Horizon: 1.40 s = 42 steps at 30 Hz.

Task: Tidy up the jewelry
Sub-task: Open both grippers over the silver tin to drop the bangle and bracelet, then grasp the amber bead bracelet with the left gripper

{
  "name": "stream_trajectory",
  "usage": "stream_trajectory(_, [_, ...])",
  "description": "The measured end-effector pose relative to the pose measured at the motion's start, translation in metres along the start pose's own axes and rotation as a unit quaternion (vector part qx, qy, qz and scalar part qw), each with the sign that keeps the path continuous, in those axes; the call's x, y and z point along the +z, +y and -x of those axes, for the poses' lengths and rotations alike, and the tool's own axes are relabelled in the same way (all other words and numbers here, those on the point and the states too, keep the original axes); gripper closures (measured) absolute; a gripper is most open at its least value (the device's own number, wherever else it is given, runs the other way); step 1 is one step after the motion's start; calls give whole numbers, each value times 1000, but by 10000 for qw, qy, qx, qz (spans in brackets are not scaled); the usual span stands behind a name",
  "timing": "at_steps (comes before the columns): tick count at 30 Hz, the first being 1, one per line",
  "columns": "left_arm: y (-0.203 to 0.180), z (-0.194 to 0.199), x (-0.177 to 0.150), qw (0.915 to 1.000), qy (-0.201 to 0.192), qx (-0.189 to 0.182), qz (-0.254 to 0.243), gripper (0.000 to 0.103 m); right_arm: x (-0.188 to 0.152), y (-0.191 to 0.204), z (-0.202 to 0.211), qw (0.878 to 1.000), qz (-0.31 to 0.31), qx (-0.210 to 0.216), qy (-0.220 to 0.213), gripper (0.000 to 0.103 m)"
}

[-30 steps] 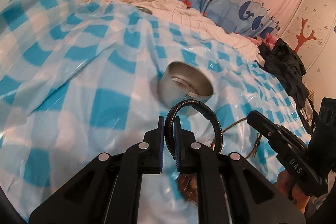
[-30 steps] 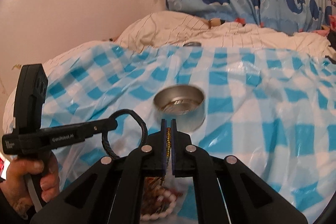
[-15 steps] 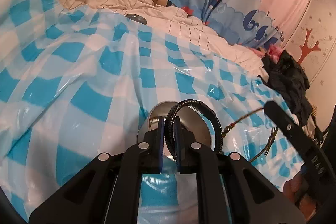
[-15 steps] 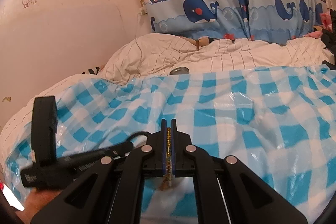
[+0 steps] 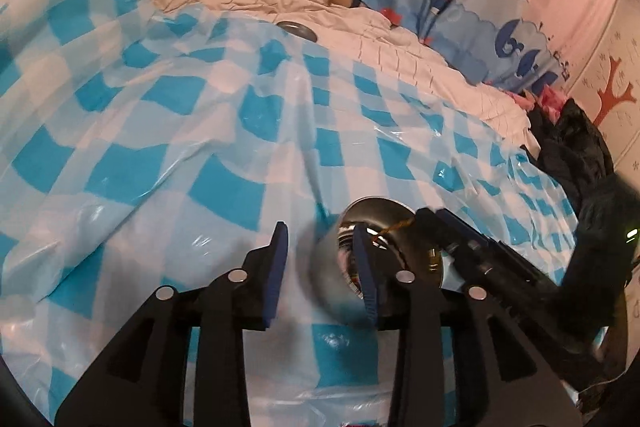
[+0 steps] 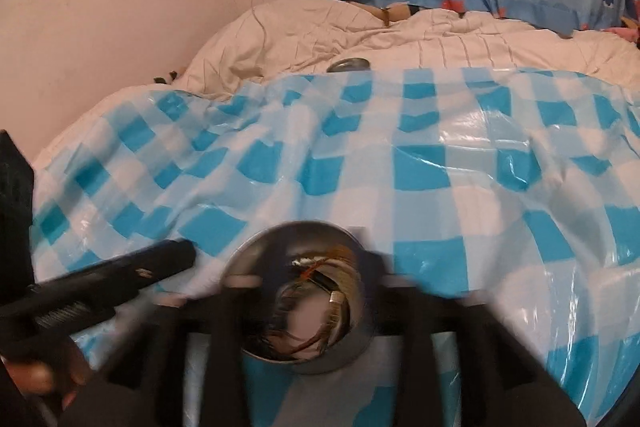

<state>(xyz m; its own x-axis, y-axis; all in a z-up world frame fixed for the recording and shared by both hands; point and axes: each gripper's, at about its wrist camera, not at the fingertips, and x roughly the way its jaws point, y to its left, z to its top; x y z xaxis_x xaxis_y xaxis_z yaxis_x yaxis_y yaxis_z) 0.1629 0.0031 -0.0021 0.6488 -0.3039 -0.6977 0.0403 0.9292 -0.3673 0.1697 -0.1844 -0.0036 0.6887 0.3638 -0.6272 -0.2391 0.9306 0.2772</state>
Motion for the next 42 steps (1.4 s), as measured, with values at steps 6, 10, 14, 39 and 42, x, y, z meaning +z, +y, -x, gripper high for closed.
stream_trajectory(6, [14, 15, -18, 9998, 208, 13, 4, 58, -4, -5, 35, 9990, -14, -237, -373, 46])
stream_trajectory(10, [12, 21, -35, 9986, 459, -24, -243, 56, -23, -29, 68, 9974, -511, -426, -282, 39])
stream_trajectory(14, [5, 30, -64, 9954, 711, -130, -631, 56, -54, -42, 105, 9959, -753, -496, -109, 39])
stream_trajectory(39, [-12, 30, -121, 9730, 1412, -461, -1766, 56, -99, -35, 111, 9942, -970, -108, 455, 33])
stream_trajectory(42, [-14, 33, -119, 9741, 1273, -210, -1857, 56, -100, -35, 110, 9942, -980, -89, 439, 31])
